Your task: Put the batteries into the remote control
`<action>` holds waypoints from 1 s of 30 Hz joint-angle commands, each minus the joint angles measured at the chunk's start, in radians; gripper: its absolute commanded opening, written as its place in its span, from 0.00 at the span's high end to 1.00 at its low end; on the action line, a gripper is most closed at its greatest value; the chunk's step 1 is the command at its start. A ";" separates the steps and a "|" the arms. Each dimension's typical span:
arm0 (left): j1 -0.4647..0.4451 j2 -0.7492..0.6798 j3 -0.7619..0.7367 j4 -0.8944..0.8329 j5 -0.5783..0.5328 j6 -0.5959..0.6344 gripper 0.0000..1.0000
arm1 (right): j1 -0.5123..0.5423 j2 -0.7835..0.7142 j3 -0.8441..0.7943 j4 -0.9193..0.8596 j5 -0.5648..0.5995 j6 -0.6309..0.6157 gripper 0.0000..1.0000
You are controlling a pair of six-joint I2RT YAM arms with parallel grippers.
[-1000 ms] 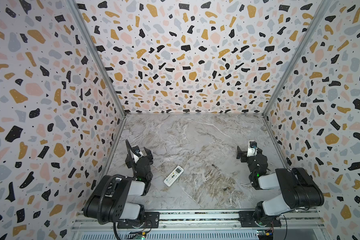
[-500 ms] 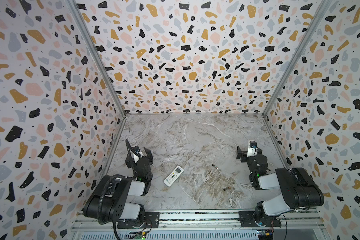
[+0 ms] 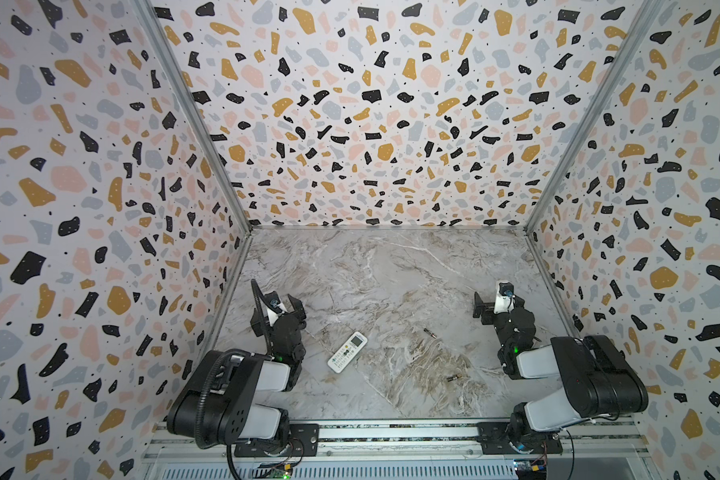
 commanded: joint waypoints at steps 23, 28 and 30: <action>0.005 -0.008 -0.008 0.062 0.002 0.004 0.01 | -0.003 -0.015 0.007 -0.007 -0.003 0.011 0.01; 0.005 -0.008 -0.008 0.062 0.003 0.006 0.01 | -0.008 -0.016 0.007 -0.009 -0.014 0.013 0.01; 0.005 -0.010 -0.009 0.062 0.004 0.005 0.01 | -0.008 -0.018 0.005 -0.007 -0.015 0.012 0.01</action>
